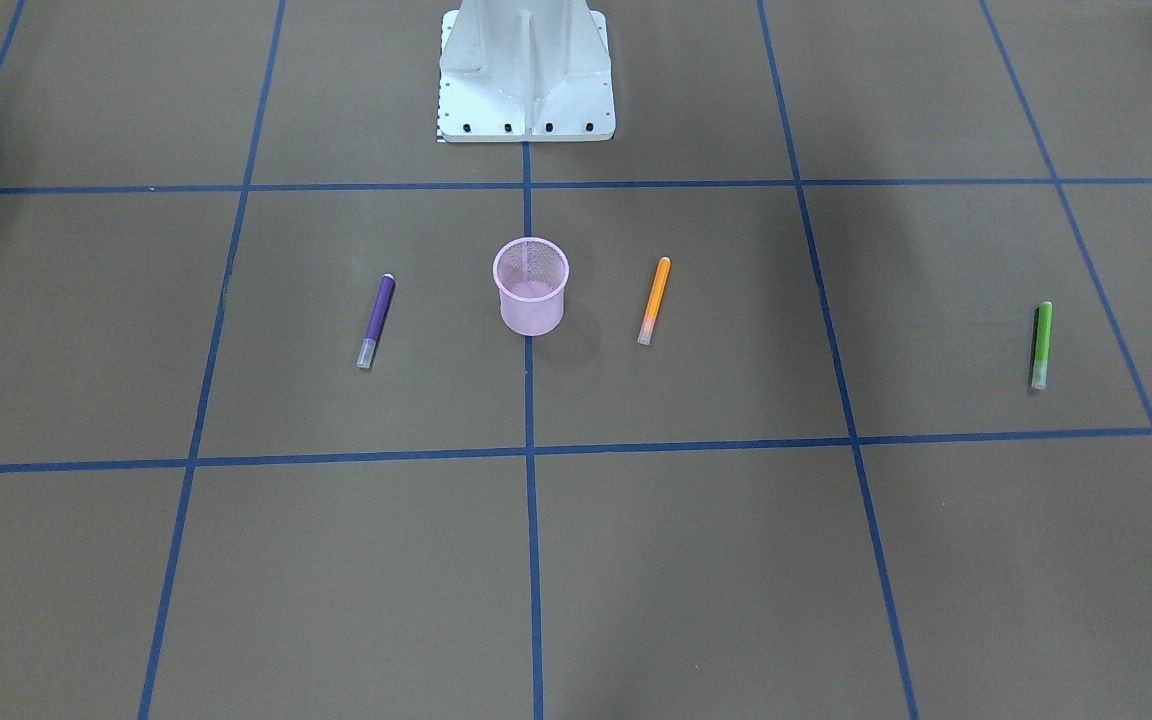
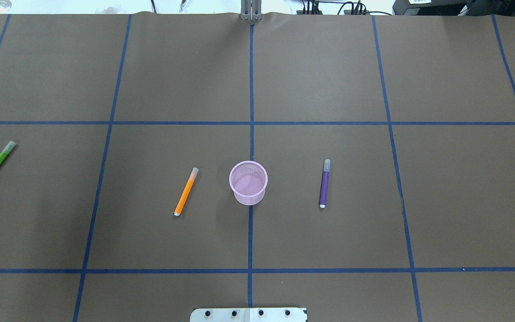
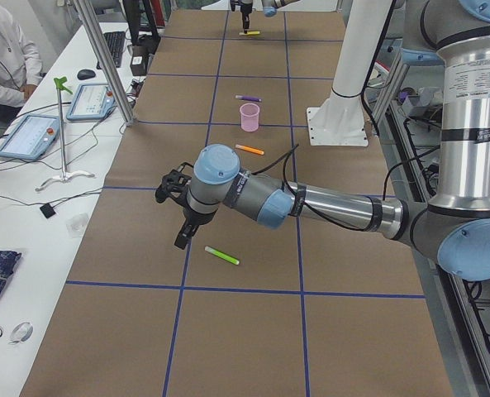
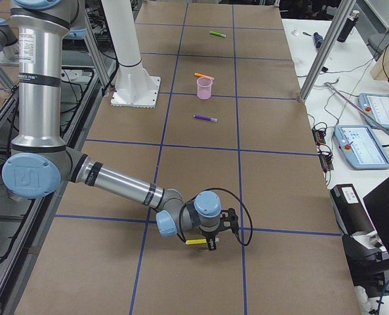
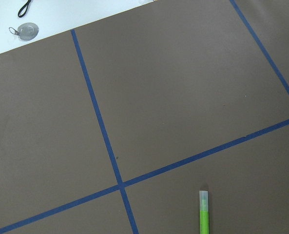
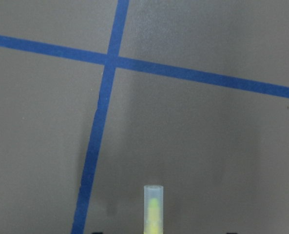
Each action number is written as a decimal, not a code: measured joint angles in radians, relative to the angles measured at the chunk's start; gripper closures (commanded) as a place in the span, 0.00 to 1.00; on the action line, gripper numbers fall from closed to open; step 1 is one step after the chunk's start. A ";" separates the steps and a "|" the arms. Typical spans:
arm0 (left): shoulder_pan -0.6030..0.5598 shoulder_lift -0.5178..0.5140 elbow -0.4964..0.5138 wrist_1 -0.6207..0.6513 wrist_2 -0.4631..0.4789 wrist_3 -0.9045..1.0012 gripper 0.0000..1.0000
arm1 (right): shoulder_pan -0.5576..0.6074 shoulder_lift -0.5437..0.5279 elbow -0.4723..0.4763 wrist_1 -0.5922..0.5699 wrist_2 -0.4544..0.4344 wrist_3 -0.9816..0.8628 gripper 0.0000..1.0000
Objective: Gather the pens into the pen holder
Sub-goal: 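Lower the right gripper onto the yellow highlighter and close on it, then lift the yellow highlighter with the right gripper and carry it over the cup, then lower the highlighter into the lavender cup and open the right gripper, then withdraw the right arm while the left arm reaches toward the green marker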
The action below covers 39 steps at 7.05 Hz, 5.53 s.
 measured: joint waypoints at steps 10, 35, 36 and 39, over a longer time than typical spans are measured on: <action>0.000 0.002 0.003 -0.011 -0.001 -0.003 0.00 | -0.036 0.008 -0.004 0.024 0.002 -0.013 1.00; 0.176 -0.013 0.024 -0.161 -0.133 -0.004 0.00 | -1.100 0.553 0.418 0.502 -1.262 0.431 0.02; 0.176 -0.013 0.027 -0.161 -0.133 -0.004 0.00 | -1.048 0.552 0.478 0.397 -1.192 0.459 0.02; 0.199 -0.016 0.075 -0.179 -0.129 -0.003 0.00 | -0.746 0.535 0.579 0.011 -0.738 0.632 0.01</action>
